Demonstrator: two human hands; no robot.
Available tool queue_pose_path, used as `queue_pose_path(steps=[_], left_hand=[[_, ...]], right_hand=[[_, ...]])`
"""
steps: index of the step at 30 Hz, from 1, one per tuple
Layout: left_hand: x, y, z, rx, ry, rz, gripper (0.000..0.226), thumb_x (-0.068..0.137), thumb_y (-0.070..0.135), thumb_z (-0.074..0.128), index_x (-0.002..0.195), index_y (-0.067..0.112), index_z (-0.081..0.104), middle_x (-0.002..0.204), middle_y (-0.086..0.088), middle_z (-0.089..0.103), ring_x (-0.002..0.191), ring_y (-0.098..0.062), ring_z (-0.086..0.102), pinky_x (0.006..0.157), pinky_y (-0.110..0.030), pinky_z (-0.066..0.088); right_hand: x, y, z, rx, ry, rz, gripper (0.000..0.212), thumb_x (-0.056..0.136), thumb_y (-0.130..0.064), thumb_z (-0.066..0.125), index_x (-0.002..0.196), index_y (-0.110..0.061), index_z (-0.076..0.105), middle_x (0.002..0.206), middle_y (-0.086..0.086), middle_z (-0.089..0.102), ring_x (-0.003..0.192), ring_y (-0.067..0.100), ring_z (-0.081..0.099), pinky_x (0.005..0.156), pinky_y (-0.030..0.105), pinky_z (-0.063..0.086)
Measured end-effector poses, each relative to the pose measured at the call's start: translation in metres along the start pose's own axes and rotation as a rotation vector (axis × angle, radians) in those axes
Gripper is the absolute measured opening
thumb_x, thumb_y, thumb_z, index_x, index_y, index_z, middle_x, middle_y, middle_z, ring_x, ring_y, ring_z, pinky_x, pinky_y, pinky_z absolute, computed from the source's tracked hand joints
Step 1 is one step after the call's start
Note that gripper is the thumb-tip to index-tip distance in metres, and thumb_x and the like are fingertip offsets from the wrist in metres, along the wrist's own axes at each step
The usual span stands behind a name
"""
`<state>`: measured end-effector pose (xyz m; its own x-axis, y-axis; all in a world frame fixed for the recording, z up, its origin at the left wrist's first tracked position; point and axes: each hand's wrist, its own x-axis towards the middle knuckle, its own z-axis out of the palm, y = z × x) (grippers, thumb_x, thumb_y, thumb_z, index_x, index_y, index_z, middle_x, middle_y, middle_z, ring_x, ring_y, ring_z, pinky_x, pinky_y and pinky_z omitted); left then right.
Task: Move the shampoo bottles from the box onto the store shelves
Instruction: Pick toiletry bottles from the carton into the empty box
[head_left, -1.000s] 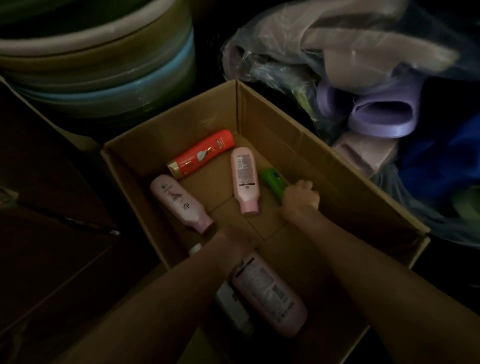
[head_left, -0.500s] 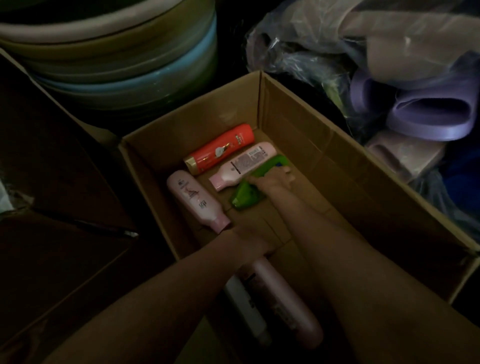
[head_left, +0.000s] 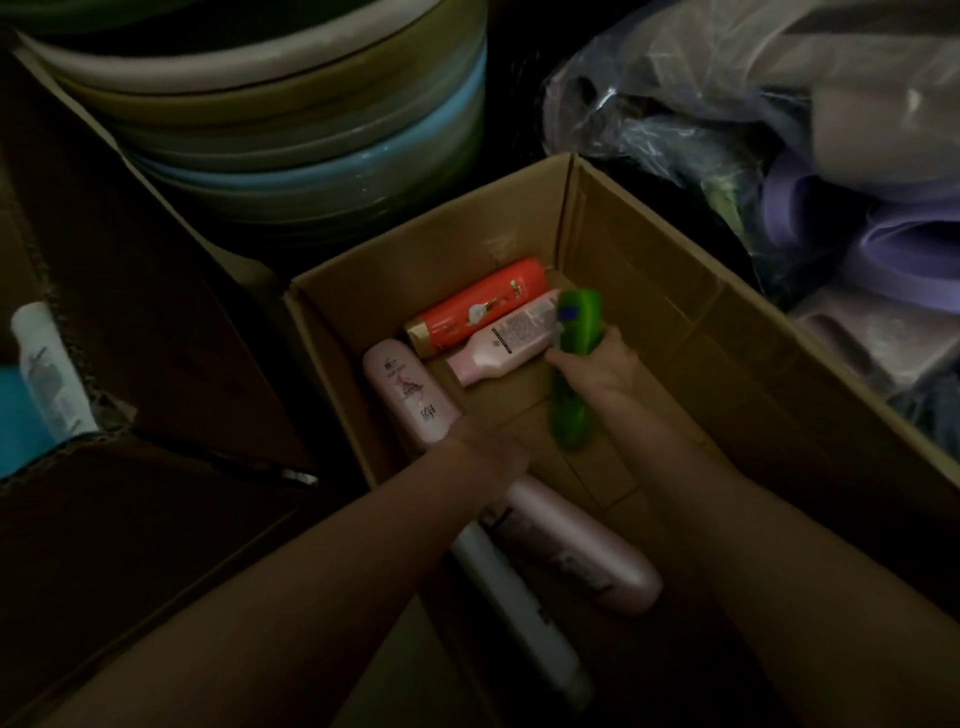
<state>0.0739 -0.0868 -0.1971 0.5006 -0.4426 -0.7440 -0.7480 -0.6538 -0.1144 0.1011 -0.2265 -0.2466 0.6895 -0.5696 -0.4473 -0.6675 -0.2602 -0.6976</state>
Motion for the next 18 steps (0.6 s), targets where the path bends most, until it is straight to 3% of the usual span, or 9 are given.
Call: queue_pose_path(steps=[3,6,10,14,18], left_hand=[[0.000,-0.001,0.004,-0.039,-0.015,-0.020,0.052,0.084,0.019,0.060,0.132,0.011,0.042,0.128,-0.011,0.051,0.116,-0.032,0.050,0.091,-0.042,0.040],[-0.006,-0.003,0.002,0.020,0.021,0.037,0.053,0.086,0.019,0.061,0.135,0.015,0.040,0.132,-0.011,0.048,0.117,-0.030,0.050,0.091,-0.044,0.042],[-0.010,-0.008,-0.004,-0.039,0.017,0.028,0.057,0.089,0.017,0.058,0.141,0.017,0.033,0.149,-0.010,0.026,0.127,-0.032,0.042,0.096,-0.046,0.040],[-0.012,-0.009,-0.004,-0.076,0.024,0.019,0.054,0.091,0.017,0.056,0.140,0.018,0.033,0.144,-0.010,0.036,0.124,-0.032,0.044,0.097,-0.047,0.039],[-0.020,-0.007,-0.008,0.012,0.040,-0.026,0.051,0.093,0.020,0.051,0.141,0.018,0.031,0.136,-0.008,0.047,0.126,-0.029,0.044,0.108,-0.049,0.023]], right_hand=[[-0.003,-0.018,-0.016,-0.378,-0.126,-0.557,0.064,0.076,-0.018,0.073,0.131,-0.013,0.041,0.131,0.015,0.033,0.118,0.029,0.043,0.097,0.031,0.037],[0.008,-0.032,-0.010,-0.828,-0.351,-0.828,0.068,0.074,-0.025,0.073,0.134,-0.018,0.044,0.134,0.014,0.030,0.124,0.032,0.033,0.101,0.032,0.032],[0.017,-0.052,0.012,-1.243,-0.564,-0.873,0.068,0.075,-0.038,0.073,0.136,-0.028,0.045,0.152,0.015,0.010,0.139,0.035,0.013,0.115,0.043,0.018],[0.022,-0.063,0.018,-1.392,-0.593,-0.817,0.076,0.070,-0.054,0.072,0.136,-0.029,0.046,0.145,0.017,0.023,0.133,0.036,0.023,0.109,0.039,0.024],[0.018,-0.053,0.011,-1.337,-0.705,-0.575,0.079,0.067,-0.059,0.072,0.133,-0.023,0.049,0.139,0.011,0.039,0.126,0.032,0.035,0.103,0.040,0.032]])
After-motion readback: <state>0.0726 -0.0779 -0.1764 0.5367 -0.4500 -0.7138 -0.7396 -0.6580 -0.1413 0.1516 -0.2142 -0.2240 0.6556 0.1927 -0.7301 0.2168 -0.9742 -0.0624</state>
